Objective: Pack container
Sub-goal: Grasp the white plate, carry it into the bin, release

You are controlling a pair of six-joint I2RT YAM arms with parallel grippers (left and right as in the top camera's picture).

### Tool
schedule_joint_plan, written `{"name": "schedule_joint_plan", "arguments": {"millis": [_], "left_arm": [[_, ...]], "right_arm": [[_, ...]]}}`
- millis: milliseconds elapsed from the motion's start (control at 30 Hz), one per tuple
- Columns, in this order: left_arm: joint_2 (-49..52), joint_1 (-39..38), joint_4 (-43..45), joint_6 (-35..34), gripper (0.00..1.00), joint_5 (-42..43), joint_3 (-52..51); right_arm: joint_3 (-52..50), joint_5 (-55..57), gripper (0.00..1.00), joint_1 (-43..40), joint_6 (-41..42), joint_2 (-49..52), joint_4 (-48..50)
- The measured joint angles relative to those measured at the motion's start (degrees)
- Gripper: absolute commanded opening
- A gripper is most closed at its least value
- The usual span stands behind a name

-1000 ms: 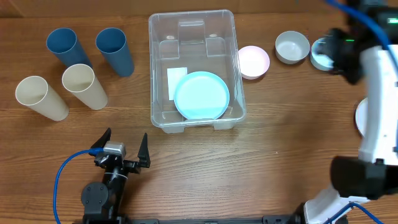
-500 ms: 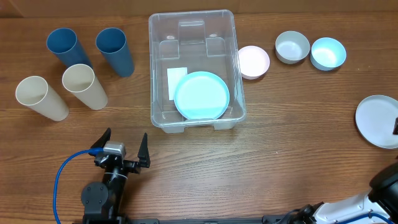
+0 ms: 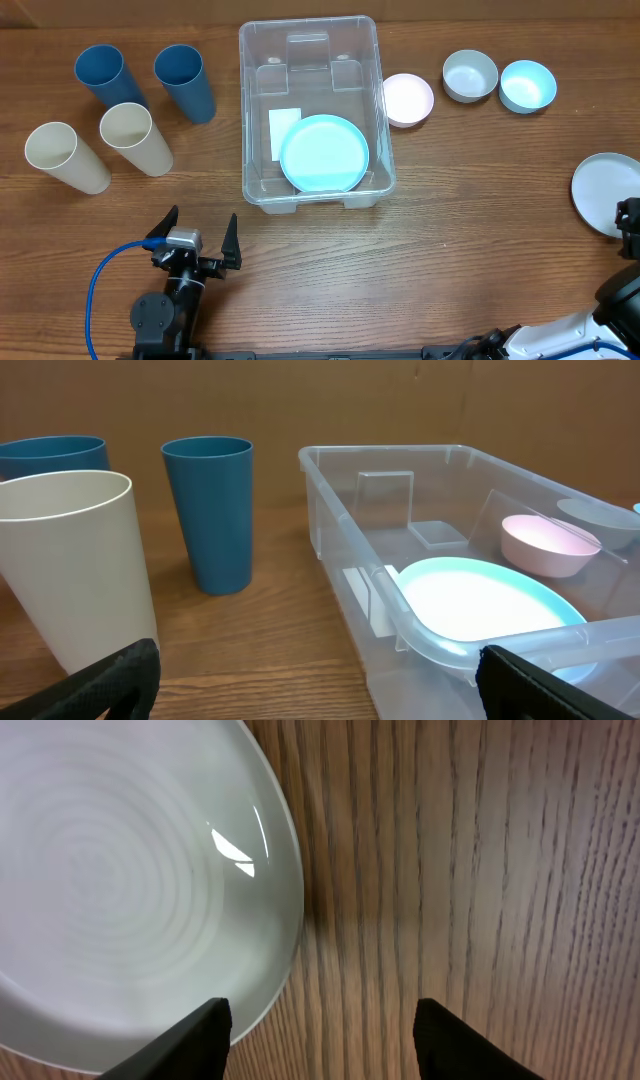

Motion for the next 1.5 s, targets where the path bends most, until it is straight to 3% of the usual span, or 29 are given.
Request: {"name": "schedule_joint_plan", "arguments": {"millis": [133,200,333,500,767,933,1133,1267,1500], "left_arm": [[0.0,0.0,0.0,0.0,1.00,0.0,0.0],[0.0,0.0,0.0,0.0,1.00,0.0,0.0],[0.0,0.0,0.0,0.0,1.00,0.0,0.0],[0.0,0.0,0.0,0.0,1.00,0.0,0.0],[0.0,0.0,0.0,0.0,1.00,0.0,0.0],[0.0,0.0,0.0,0.0,1.00,0.0,0.0],[0.0,0.0,0.0,0.0,1.00,0.0,0.0],[0.0,0.0,0.0,0.0,1.00,0.0,0.0],[0.0,0.0,0.0,0.0,1.00,0.0,0.0]], "right_arm": [[-1.7,0.0,0.59,0.0,0.0,1.2,3.0],[-2.1,-0.3,0.54,0.0,0.0,2.6,3.6],[-2.2,-2.3,0.28,0.0,0.1,6.8,5.4],[-2.1,-4.1,0.04,0.0,0.2,6.9,5.8],[1.3,-7.3,0.04,2.8,-0.6,7.1,-3.1],[10.7,-7.8,0.04,11.4,-1.5,5.4,-12.2],[29.4,-7.9,0.04,21.1,-2.0,-4.7,-22.7],[35.7,-9.7,0.04,31.4,-4.3,-12.3,-24.3],[35.8,-10.2,0.04,60.2,-5.7,-14.8,-23.9]]}}
